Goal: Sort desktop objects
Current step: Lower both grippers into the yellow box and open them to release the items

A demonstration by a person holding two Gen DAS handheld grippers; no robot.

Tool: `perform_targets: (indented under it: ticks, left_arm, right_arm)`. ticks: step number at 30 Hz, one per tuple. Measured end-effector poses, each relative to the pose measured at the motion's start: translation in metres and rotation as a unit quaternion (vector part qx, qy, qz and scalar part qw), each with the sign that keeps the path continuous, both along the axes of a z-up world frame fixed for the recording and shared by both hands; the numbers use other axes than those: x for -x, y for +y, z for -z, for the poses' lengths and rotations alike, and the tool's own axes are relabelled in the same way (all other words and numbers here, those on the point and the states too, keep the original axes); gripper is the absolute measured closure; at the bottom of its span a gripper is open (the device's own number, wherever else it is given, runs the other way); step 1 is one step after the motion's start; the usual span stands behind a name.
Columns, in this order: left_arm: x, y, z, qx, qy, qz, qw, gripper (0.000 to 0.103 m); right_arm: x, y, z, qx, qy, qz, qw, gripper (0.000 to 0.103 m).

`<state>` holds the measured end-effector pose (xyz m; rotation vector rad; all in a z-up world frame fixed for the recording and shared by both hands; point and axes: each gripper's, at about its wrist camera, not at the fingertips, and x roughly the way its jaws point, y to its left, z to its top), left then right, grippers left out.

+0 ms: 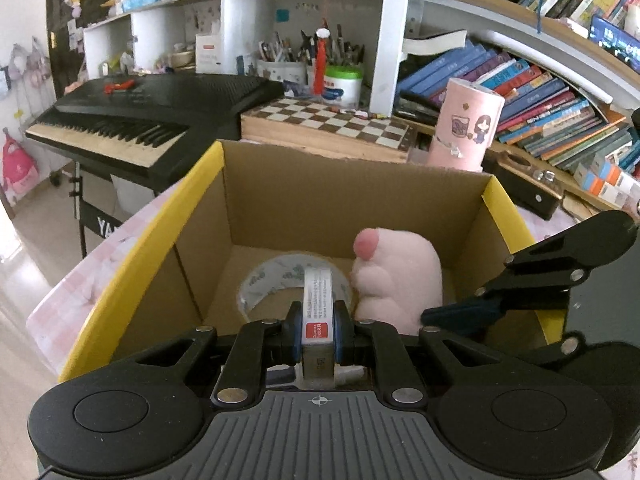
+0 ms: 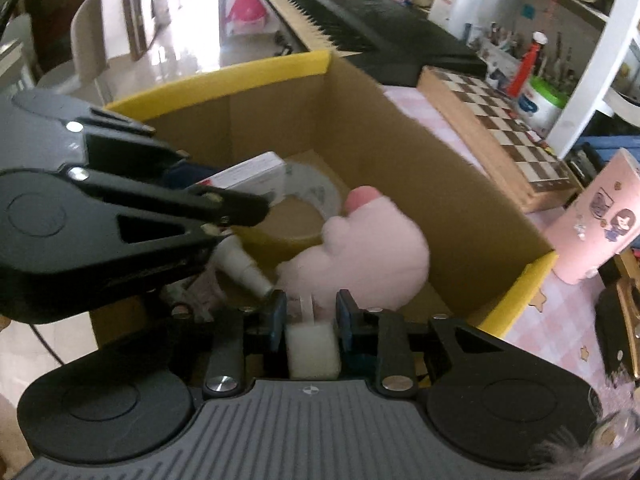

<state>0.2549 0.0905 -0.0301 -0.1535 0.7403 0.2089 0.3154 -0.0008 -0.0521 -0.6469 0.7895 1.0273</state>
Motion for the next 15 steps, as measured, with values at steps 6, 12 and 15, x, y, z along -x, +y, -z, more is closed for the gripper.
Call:
perform_targets:
  ticks: [6, 12, 15]
  left_arm:
    - [0.008, -0.002, -0.007, -0.006, -0.018, -0.005, 0.9998, 0.085]
    - [0.028, -0.003, -0.029, -0.015, -0.07, -0.014, 0.9974, 0.065]
    - [0.041, -0.005, -0.043, -0.02, -0.098, -0.017, 0.9949, 0.049]
  right_arm:
    - [0.005, -0.001, -0.002, -0.01, -0.006, 0.014, 1.0, 0.074]
    - [0.014, -0.016, -0.017, -0.059, -0.017, 0.05, 0.997, 0.064]
    - [0.02, -0.026, -0.027, -0.086, -0.033, 0.079, 0.993, 0.06]
